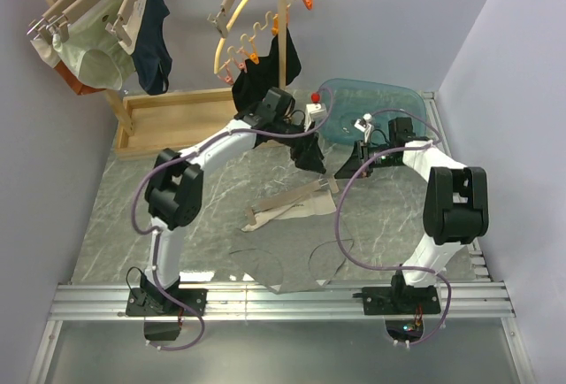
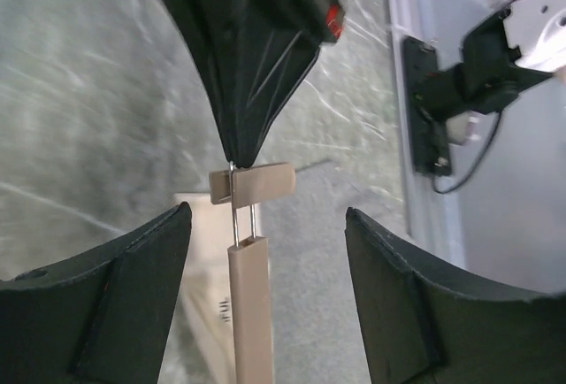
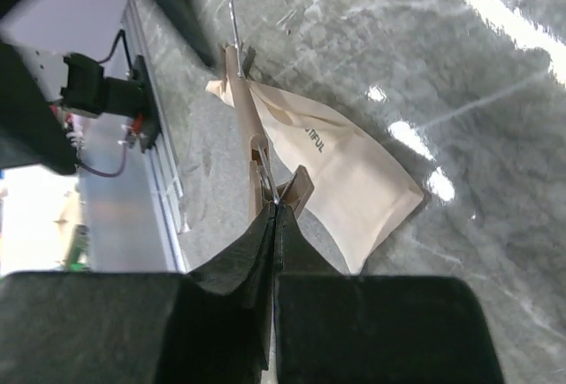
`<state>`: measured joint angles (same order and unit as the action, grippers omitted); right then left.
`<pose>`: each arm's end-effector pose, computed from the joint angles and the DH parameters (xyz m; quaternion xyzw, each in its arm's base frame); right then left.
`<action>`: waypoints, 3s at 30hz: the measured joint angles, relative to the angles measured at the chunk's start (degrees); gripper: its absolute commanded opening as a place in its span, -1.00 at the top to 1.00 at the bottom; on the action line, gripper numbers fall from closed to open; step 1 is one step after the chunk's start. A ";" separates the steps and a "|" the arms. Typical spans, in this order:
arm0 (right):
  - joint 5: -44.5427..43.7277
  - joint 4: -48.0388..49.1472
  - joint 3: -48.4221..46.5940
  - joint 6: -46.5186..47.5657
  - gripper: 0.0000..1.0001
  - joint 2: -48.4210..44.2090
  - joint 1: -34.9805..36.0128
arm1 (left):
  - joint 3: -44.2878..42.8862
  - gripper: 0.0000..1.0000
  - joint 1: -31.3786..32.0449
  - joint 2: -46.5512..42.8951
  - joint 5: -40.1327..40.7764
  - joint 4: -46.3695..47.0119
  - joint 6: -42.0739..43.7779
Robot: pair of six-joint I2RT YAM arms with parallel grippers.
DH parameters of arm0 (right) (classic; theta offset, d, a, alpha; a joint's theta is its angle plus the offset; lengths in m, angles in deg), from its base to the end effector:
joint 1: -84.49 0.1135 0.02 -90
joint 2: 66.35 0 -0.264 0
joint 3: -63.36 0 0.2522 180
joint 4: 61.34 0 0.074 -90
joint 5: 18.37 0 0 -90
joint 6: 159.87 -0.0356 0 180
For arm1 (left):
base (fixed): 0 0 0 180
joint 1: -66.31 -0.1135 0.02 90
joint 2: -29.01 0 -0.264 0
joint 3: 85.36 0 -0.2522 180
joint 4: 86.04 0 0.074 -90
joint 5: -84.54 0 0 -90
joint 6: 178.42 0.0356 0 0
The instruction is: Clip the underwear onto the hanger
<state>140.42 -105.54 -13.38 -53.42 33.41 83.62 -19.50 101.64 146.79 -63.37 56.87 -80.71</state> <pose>0.3310 0.0282 0.1950 -0.2202 0.7863 0.5229 0.2445 0.3620 -0.2936 0.2704 0.4795 0.6659 -0.5144 0.2491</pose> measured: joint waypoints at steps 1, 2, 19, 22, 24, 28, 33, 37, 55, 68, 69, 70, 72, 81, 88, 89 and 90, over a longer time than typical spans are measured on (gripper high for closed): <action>-0.24 -0.17 -0.15 0.48 1.00 -0.35 0.11 | -0.63 -0.50 0.00 1.33 -1.01 -0.44 -0.28; -0.48 -0.52 -0.28 1.09 1.00 -0.81 0.26 | -1.33 -0.49 0.00 2.86 -2.36 -1.01 -0.74; -3.48 -2.25 -0.35 5.95 1.00 -5.92 5.53 | 3.98 -0.43 -0.26 9.38 -16.06 13.22 -19.52; -3.85 -2.25 -0.35 5.92 1.00 -6.51 5.77 | 3.98 -0.33 0.04 9.44 -16.24 13.44 -19.63; -4.02 -2.23 -0.35 5.81 1.00 -6.82 5.90 | 4.00 -0.30 0.20 9.46 -16.22 13.79 -19.67; -4.35 -2.23 -0.35 5.70 1.00 -7.23 6.25 | 4.00 -0.06 0.39 9.46 -16.22 13.90 -19.67; -4.42 -2.47 -0.35 5.51 1.00 -7.61 6.51 | 4.00 0.55 0.26 9.53 -16.17 14.67 -20.87; -5.38 -2.56 -0.35 5.53 1.00 -7.89 6.56 | 4.04 0.99 0.11 9.57 -16.96 15.45 -21.03; -14.88 3.19 2.36 -4.81 0.14 -8.28 1.05 | 4.17 0.99 -0.46 9.55 -17.51 10.56 -16.02; -25.79 12.44 6.19 -18.16 0.10 -1.22 9.27 | 4.17 0.99 -0.63 9.55 -17.55 8.44 -13.94; -26.18 13.38 6.19 -18.78 0.10 -0.83 10.25 | 4.20 0.99 -0.63 9.55 -17.55 8.44 -13.90; -26.53 14.21 6.19 -19.39 0.10 -0.35 11.13 | 4.26 0.99 -0.63 9.55 -17.55 8.44 -13.88; -27.36 15.54 6.19 -20.48 0.10 0.90 12.44 | 4.26 0.99 -0.63 9.55 -17.53 8.39 -13.84; -29.27 16.98 4.87 -22.80 0.10 5.66 15.61 | 4.26 0.99 -0.66 9.55 -17.55 7.76 -13.31; -30.42 16.57 3.23 -22.73 0.34 6.88 17.59 | 4.26 1.00 -0.66 9.55 -17.55 7.74 -13.29; -30.45 16.39 3.04 -22.62 0.48 7.10 17.70 | 4.26 0.99 -0.66 9.55 -17.55 7.74 -13.27; -30.42 16.26 2.82 -22.49 0.68 7.41 17.81 | 4.26 0.99 -0.68 9.55 -17.53 7.74 -13.25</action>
<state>110.00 -89.28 -10.56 -75.91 40.82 101.44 -15.24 100.96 156.34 -80.90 64.61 -93.96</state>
